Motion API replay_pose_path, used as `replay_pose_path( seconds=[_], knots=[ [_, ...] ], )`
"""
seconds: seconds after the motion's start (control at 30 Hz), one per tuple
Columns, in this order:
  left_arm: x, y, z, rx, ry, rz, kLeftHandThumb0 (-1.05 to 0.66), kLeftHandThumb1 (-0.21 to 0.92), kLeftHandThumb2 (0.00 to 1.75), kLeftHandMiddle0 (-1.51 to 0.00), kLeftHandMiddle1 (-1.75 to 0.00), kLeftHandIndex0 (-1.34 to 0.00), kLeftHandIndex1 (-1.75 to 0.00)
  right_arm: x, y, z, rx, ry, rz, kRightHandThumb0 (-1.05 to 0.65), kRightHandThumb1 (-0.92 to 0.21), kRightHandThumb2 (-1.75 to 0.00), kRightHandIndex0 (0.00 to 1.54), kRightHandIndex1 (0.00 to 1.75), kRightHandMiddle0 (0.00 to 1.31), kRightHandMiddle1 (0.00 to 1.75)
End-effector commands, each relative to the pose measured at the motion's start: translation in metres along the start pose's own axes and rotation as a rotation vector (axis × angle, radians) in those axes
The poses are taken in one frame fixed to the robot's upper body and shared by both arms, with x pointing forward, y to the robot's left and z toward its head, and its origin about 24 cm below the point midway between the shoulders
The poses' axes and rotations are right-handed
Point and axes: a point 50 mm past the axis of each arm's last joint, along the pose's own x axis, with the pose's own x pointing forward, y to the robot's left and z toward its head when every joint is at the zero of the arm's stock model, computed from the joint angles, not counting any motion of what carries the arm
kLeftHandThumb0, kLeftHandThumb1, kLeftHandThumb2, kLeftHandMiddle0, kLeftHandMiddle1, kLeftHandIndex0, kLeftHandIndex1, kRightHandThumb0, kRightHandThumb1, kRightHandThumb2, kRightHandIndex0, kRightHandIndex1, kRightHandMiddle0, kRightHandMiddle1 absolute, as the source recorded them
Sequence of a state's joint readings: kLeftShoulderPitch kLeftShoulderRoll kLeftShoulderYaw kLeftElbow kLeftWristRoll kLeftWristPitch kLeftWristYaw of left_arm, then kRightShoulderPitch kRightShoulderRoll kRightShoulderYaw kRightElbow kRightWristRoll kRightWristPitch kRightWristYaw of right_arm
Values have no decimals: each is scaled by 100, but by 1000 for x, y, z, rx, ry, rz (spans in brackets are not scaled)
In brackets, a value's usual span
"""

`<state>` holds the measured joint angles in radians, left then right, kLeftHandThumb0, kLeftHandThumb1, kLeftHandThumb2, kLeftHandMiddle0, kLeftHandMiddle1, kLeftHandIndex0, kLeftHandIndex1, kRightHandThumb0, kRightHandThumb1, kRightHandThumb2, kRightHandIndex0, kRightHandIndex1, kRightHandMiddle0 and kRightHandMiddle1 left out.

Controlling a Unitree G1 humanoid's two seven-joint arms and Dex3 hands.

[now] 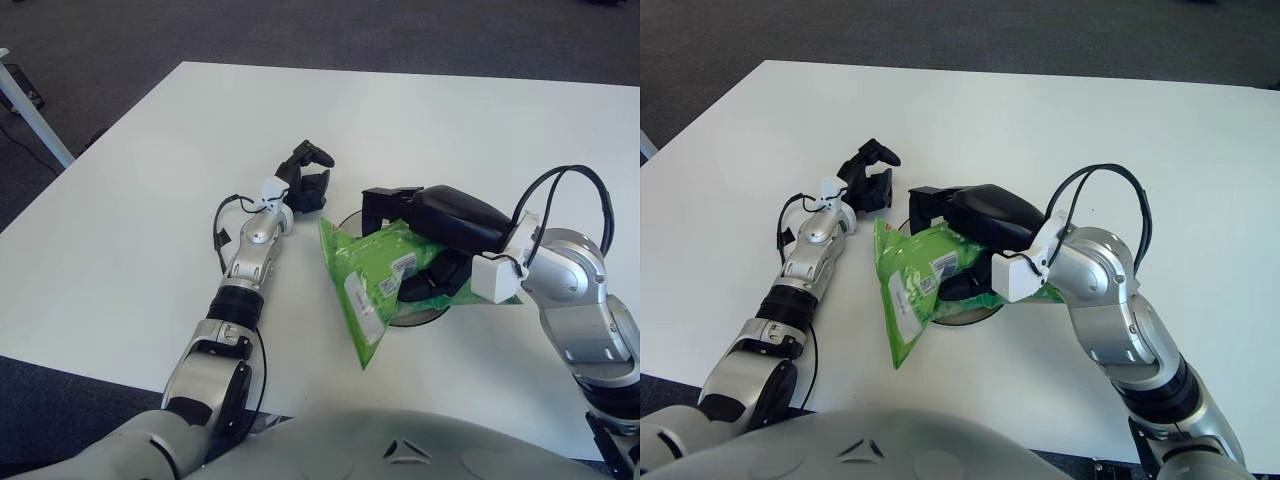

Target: Put the snack into the plate.

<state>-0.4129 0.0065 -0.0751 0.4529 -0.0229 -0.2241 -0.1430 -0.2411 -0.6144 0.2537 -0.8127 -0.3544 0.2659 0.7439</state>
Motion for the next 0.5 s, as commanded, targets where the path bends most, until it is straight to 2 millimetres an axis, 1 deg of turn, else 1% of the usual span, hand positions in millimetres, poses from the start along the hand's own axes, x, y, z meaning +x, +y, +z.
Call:
replay_pose_path(
  seconds=[0.0,0.23,0.27,0.37,0.47],
  knots=[
    [-18,-7,-26,-23,91,-8,-39,62,92,-111,-175,-37,-175,-3,0,-2,-13,0,9,-39,-43,-105,7,85,0,110],
    [-19,-7,-27,-32,125,-2,-39,61,94,-110,-175,-38,-175,-5,-1,-6,-32,-36,-14,-42,-39,-104,2,79,0,107],
    [-18,-7,-27,-31,130,-2,-39,61,94,-110,-175,-38,-175,-5,-1,-6,-40,-42,-12,-44,-39,-102,1,77,0,105],
    [-18,-7,-27,-31,138,-2,-39,60,95,-109,-175,-39,-175,-4,-2,-7,-58,-56,-2,-51,-42,-97,0,65,0,97],
    [-18,-7,-28,-21,151,0,-40,60,95,-109,-175,-39,-175,-5,-3,-12,-108,-77,17,-60,-49,-87,0,45,0,86]
  ],
)
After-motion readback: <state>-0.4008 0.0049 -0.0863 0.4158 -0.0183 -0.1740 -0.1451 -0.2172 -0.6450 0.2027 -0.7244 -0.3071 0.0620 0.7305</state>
